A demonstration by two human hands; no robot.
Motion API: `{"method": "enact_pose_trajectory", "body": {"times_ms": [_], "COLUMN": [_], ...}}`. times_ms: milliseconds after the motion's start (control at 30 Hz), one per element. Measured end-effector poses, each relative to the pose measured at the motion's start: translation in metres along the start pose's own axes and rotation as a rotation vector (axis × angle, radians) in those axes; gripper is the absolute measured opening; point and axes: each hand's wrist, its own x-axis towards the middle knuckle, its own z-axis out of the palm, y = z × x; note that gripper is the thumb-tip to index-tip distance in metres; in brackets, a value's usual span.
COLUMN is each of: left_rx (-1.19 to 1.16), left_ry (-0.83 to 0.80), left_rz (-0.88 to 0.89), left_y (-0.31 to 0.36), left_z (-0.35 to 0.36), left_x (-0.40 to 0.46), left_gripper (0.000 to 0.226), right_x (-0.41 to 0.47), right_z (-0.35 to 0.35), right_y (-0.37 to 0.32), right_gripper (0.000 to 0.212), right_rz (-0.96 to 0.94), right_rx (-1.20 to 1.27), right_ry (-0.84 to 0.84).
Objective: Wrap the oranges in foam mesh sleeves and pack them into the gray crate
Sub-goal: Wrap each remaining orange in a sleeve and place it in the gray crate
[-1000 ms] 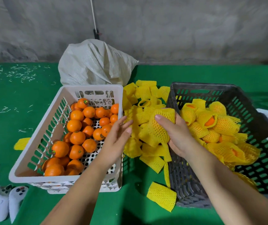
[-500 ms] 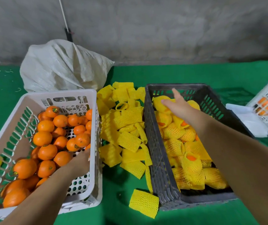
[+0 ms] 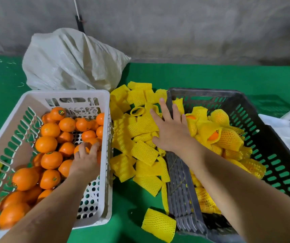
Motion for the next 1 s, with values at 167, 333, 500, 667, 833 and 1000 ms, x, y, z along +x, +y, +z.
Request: {"method": "enact_pose_trajectory", "body": {"times_ms": [167,333,500,667,833,1000], "left_rx": [-0.148,-0.383,-0.344,-0.245,-0.281,-0.647], "left_ry": [-0.007,0.093,0.179,0.172,0.129,0.230], "left_rz": [0.075,0.056,0.162,0.049,0.101,0.068], "left_y": [-0.008,-0.019,-0.015,-0.020,-0.021,-0.001], "left_z": [0.010,0.007,0.005,0.009,0.005,-0.028], "left_x": [0.004,0.000,0.001,0.001,0.000,-0.021], "left_gripper": [0.089,0.083,0.065,0.069,0.069,0.067], "right_x": [-0.007,-0.035,-0.051,-0.052,-0.047,-0.033], "right_z": [0.006,0.027,0.067,0.093,0.092,0.050], "right_y": [-0.020,-0.089,-0.132,-0.120,-0.115,-0.121], "right_gripper": [0.081,0.068,0.069,0.059,0.058,0.028], "right_rz": [0.003,-0.135,-0.277,-0.352,-0.302,-0.150], "right_rx": [-0.419,-0.226,-0.471,-0.474,-0.342,0.161], "right_ry": [-0.102,-0.670,-0.905,-0.896,-0.808,-0.477]}}
